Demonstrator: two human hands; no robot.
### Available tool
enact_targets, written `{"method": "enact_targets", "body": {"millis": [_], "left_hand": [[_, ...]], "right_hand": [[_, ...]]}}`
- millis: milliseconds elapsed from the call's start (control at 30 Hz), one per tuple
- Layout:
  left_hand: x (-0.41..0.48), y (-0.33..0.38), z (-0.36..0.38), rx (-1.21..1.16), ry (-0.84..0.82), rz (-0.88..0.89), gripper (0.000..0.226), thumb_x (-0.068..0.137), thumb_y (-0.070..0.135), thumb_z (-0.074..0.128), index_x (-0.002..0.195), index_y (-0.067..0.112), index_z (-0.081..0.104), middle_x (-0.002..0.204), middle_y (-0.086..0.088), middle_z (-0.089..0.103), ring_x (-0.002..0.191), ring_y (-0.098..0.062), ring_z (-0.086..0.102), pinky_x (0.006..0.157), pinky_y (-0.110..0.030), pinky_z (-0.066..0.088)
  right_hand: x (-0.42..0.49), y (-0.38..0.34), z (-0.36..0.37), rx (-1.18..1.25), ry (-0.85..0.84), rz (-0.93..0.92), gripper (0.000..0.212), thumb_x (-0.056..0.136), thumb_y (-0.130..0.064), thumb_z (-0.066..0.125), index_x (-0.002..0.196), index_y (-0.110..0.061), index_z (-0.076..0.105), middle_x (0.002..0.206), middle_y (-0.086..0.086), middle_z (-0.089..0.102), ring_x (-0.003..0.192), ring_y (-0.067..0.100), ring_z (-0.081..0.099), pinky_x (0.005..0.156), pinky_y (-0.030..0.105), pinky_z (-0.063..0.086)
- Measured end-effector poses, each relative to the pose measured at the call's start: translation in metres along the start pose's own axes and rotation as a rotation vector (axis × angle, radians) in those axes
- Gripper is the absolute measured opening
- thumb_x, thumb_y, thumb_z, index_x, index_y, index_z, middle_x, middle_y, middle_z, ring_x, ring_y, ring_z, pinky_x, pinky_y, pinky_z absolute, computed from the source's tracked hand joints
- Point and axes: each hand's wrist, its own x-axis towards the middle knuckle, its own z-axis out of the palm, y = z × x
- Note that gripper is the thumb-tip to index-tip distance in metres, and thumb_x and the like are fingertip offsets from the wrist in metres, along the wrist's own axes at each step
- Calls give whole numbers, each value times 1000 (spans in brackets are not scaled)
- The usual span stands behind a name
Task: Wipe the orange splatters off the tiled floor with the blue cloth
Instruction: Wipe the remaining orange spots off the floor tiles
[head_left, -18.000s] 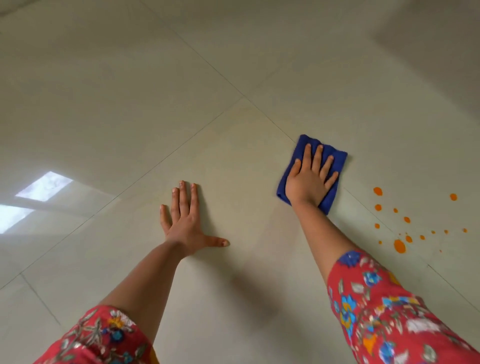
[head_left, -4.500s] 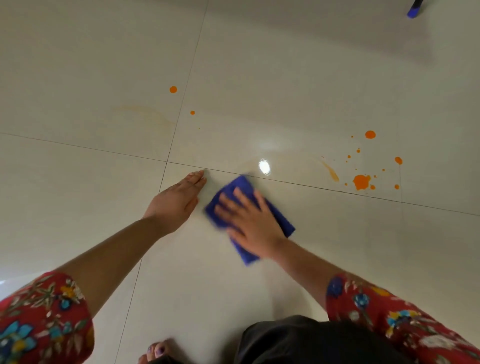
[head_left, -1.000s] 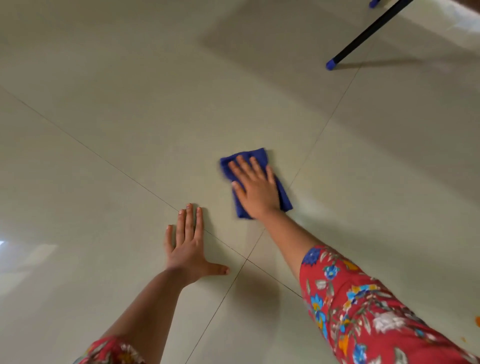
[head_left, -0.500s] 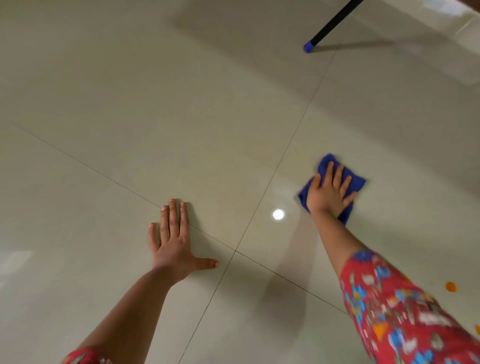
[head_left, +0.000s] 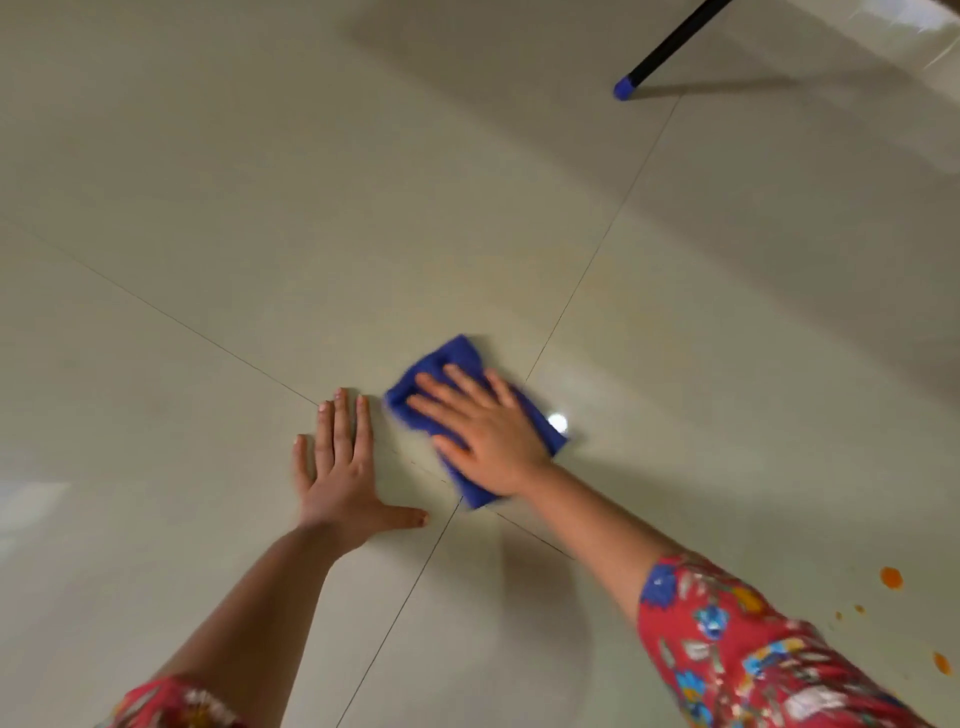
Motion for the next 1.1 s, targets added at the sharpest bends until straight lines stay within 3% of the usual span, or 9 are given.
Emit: {"method": "enact_targets", "body": {"millis": [200, 333, 467, 633, 733, 867, 967, 1033, 1100], "left_hand": [[-1, 0, 0, 5, -11, -5, 155, 40, 84, 66, 140, 24, -37, 148, 4, -43, 135, -14, -40, 113, -45, -16], [0, -1, 0, 27, -22, -5, 154, 42, 83, 67, 139, 25, -38, 142, 6, -48, 132, -14, -44, 113, -44, -16], [0, -3, 1, 14, -27, -7, 154, 42, 83, 68, 135, 27, -41, 138, 8, -52, 131, -14, -44, 114, -44, -15], [1, -2, 2, 24, -14, -2, 155, 40, 86, 65, 136, 25, -41, 139, 8, -51, 133, -14, -43, 113, -44, -16], [1, 0, 3, 26, -31, -1, 155, 40, 86, 65, 136, 24, -41, 138, 8, -52, 132, -14, -43, 113, -44, -16], [0, 0, 1, 38, -26, -3, 155, 42, 84, 66, 140, 22, -37, 139, 7, -50, 131, -13, -44, 113, -44, -16], [0, 0, 1, 41, -16, 4, 153, 44, 82, 67, 142, 22, -34, 142, 6, -48, 132, -14, -42, 112, -43, -16], [1, -1, 2, 31, -10, 8, 153, 44, 82, 68, 142, 22, -34, 143, 5, -47, 133, -14, -42, 112, -43, -17], [1, -3, 2, 22, -10, 15, 154, 43, 82, 68, 142, 22, -34, 143, 5, -47, 133, -14, -42, 112, -44, -17]], "right_hand": [[15, 117, -24, 56, 104, 853, 55, 99, -48, 24, 152, -36, 13, 161, -13, 8, 149, 18, 6, 118, 53, 3], [52, 45, -13, 12, 68, 435, 56, 97, -46, 27, 151, -34, 21, 161, -9, 15, 148, 23, 14, 116, 54, 9], [-61, 6, 3, -1, 20, 135, 54, 97, -47, 33, 150, -38, 24, 160, -13, 18, 148, 18, 17, 119, 48, 10], [-138, 116, -6, -4, 74, 916, 63, 93, -55, 17, 151, -33, 21, 161, -9, 15, 148, 19, 14, 117, 54, 11], [-80, 147, -22, 72, 139, 1107, 58, 98, -50, 23, 153, -33, 13, 162, -8, 10, 149, 22, 6, 116, 58, 7], [-23, 72, -8, -19, 76, 602, 57, 99, -44, 32, 152, -33, 15, 162, -8, 11, 149, 23, 9, 116, 56, 11], [-111, 9, 7, -64, -61, 85, 56, 99, -48, 31, 152, -38, 18, 161, -12, 14, 149, 20, 10, 117, 52, 13], [-155, 31, 7, -69, -46, 122, 55, 99, -48, 28, 151, -41, 13, 160, -12, 15, 149, 19, 13, 116, 53, 17], [-145, 65, 4, -82, -15, 417, 55, 98, -47, 25, 151, -37, 14, 160, -9, 18, 148, 22, 18, 114, 56, 21]]}}
